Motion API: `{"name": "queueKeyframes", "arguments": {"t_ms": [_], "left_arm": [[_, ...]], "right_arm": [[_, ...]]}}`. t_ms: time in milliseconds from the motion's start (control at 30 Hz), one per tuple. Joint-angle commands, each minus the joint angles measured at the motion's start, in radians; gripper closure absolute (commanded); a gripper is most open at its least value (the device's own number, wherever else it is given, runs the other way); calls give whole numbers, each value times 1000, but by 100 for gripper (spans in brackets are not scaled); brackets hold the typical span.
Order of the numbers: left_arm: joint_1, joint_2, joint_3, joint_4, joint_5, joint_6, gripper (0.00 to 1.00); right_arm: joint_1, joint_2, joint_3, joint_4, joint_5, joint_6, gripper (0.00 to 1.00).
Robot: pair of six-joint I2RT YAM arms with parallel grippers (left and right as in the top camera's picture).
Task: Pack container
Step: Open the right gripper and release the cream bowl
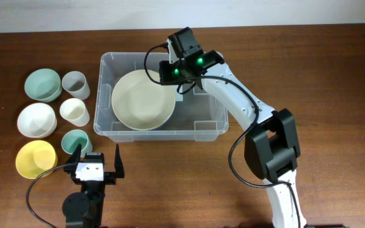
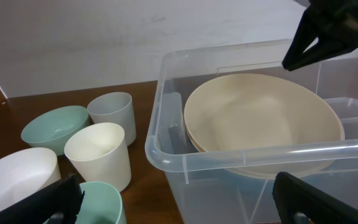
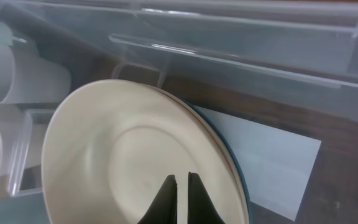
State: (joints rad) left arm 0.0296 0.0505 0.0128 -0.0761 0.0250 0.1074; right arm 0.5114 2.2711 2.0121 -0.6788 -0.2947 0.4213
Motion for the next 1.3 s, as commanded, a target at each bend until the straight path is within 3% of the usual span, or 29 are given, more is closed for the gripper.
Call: {"name": "queueKeyframes", "arguments": {"t_ms": [0,767,1267], "left_arm": [[6,1,-4,-5,-6,-9,0],[6,1,-4,-5,-6,-9,0],[6,1,-4,-5,-6,-10,0]], "right_arm": [[-2,41,-3,5,20,-6,96],[-18,84,-5,6,45,-11,96],[-36,84,-4,64,-37,-25,96]]}}
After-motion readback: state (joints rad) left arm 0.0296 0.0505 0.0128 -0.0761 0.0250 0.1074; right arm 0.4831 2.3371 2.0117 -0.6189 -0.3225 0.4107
